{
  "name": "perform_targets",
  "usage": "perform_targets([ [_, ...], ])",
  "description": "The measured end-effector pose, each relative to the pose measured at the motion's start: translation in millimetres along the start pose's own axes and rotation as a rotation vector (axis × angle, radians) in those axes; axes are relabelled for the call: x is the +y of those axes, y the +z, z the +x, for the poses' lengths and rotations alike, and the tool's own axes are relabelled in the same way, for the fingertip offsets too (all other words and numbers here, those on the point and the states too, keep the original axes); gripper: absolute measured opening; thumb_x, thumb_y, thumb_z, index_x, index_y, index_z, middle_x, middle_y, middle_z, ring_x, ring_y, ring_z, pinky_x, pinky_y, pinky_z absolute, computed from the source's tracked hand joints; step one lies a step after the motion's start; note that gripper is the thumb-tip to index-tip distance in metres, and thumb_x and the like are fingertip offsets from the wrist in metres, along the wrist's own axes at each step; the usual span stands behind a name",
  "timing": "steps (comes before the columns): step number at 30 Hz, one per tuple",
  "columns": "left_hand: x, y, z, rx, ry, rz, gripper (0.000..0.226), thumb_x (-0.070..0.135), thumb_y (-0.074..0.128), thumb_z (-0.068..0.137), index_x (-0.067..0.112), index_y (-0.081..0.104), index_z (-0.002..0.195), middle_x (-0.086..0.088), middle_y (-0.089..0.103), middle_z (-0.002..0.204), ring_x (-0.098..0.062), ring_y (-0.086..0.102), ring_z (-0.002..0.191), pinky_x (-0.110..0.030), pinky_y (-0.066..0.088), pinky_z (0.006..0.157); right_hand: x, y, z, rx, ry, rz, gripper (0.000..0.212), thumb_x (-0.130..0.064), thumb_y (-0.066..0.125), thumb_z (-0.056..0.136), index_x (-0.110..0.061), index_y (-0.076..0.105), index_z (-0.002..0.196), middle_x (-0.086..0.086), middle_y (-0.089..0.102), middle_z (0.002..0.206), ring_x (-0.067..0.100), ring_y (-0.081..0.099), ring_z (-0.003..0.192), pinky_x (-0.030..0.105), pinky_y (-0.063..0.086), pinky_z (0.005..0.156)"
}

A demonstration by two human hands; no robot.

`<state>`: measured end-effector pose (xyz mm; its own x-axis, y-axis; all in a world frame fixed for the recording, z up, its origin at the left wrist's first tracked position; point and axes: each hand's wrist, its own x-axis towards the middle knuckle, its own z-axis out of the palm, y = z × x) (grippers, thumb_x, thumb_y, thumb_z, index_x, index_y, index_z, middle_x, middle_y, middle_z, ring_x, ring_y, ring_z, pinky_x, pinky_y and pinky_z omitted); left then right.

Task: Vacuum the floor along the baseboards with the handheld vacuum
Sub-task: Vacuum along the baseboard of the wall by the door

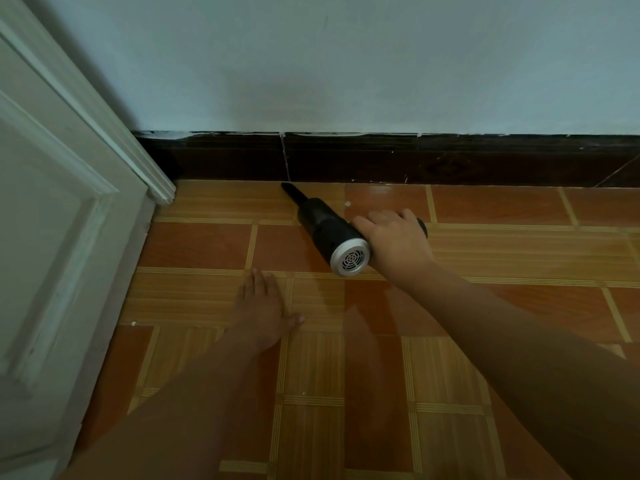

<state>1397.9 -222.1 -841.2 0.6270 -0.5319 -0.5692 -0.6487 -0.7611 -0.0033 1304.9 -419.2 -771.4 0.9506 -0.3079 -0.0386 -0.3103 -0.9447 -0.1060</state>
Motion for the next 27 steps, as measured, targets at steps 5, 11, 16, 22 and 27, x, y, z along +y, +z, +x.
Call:
perform_targets([
  [5, -0.8, -0.4, -0.3, -0.011, 0.004, 0.004, 0.099, 0.066, 0.038, 0.089, 0.003, -0.007, 0.15, -0.025, -0.013, 0.155, -0.033, -0.01, 0.146, -0.041, 0.001, 0.119, -11.2, 3.7, 9.9, 0.022, -0.01, 0.04, 0.028, -0.03, 0.057, 0.088, -0.023, 0.051, 0.114, -0.001, 0.059, 0.105, 0.019, 0.052, 0.102, 0.034, 0.03, 0.09],
  [11, -1.1, -1.8, -0.7, -0.019, 0.016, 0.001, 0.098, 0.065, 0.038, 0.09, 0.002, -0.007, 0.15, -0.025, -0.014, 0.155, -0.033, -0.012, 0.146, -0.041, -0.001, 0.119, -16.1, 4.5, 13.8, -0.035, -0.018, 0.042, 0.032, -0.029, 0.06, 0.087, -0.022, 0.049, 0.116, -0.001, 0.058, 0.106, 0.019, 0.051, 0.105, 0.035, 0.031, 0.092],
  [16, 1.4, -3.9, 0.4, -0.034, 0.005, 0.012, 0.099, 0.064, 0.04, 0.09, 0.0, -0.007, 0.15, -0.027, -0.014, 0.154, -0.035, -0.011, 0.146, -0.042, 0.0, 0.119, -10.1, 5.1, 7.3, -0.033, 0.021, 0.009, 0.028, -0.027, 0.058, 0.088, -0.021, 0.05, 0.114, 0.0, 0.058, 0.105, 0.02, 0.051, 0.104, 0.035, 0.032, 0.092],
  [22, 2.8, -4.2, 2.0, -0.043, -0.004, -0.007, 0.1, 0.063, 0.042, 0.089, 0.0, -0.007, 0.15, -0.028, -0.014, 0.154, -0.036, -0.01, 0.146, -0.042, 0.001, 0.119, 0.5, 3.5, -8.1, -0.047, 0.055, -0.002, 0.029, -0.028, 0.057, 0.088, -0.021, 0.049, 0.115, 0.001, 0.058, 0.106, 0.022, 0.052, 0.103, 0.035, 0.033, 0.091],
  [27, 6.9, -3.9, 4.6, -0.024, -0.02, -0.01, 0.1, 0.061, 0.048, 0.088, 0.001, -0.001, 0.15, -0.028, -0.009, 0.155, -0.036, -0.006, 0.146, -0.043, 0.003, 0.119, 12.1, -2.5, -25.5, -0.075, 0.093, -0.016, 0.031, -0.028, 0.058, 0.088, -0.02, 0.049, 0.117, 0.002, 0.059, 0.11, 0.022, 0.053, 0.107, 0.036, 0.033, 0.096],
])
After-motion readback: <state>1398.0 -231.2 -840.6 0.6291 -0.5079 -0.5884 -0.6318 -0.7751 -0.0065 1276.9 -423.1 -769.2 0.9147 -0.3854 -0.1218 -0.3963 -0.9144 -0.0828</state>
